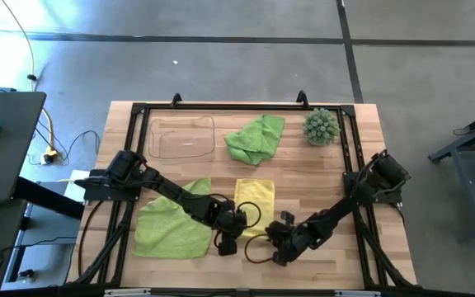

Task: Roll microfiber towels into tight, uniform cylinder then place into a basket
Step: Roll the yellow towel

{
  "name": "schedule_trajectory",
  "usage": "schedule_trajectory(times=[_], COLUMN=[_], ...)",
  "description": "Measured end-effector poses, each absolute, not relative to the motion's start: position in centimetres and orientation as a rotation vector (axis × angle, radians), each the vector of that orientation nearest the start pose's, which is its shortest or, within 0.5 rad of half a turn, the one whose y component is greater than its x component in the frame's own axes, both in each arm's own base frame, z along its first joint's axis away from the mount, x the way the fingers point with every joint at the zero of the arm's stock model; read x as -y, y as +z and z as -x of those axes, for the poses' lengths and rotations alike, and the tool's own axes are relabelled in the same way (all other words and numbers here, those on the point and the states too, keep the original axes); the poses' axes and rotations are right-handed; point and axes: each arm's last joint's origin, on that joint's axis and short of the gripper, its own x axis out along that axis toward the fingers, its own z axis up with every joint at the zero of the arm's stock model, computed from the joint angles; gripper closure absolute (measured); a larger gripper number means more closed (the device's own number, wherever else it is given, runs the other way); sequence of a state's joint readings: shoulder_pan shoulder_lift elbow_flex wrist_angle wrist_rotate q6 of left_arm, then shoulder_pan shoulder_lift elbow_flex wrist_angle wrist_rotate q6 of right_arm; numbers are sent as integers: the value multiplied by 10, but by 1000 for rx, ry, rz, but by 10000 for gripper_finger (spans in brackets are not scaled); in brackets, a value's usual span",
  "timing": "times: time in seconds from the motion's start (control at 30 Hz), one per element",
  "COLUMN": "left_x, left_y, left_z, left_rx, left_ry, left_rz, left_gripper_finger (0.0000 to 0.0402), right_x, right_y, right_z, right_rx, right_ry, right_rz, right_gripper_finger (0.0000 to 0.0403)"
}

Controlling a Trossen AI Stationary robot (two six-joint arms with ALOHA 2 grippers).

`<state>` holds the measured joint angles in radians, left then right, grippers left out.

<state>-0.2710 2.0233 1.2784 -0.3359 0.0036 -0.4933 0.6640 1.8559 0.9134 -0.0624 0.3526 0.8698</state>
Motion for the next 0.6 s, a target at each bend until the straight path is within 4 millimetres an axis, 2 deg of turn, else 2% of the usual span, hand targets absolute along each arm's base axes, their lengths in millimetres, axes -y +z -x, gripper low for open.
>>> schedule_trajectory(times=[0.27,0.6], left_x=[104,113], left_y=[140,162], left_z=[-382,-369], left_rx=[-1098,-1061], left_ry=[106,156], left_rz=[207,-44], left_gripper_finger=[318,286], right_x=[-179,-161], right_y=[121,130], right_z=[-286,-293], right_rx=[-950,-937], right_ry=[-136,-170], right_rz=[-480,-492], right_gripper_finger=[399,400])
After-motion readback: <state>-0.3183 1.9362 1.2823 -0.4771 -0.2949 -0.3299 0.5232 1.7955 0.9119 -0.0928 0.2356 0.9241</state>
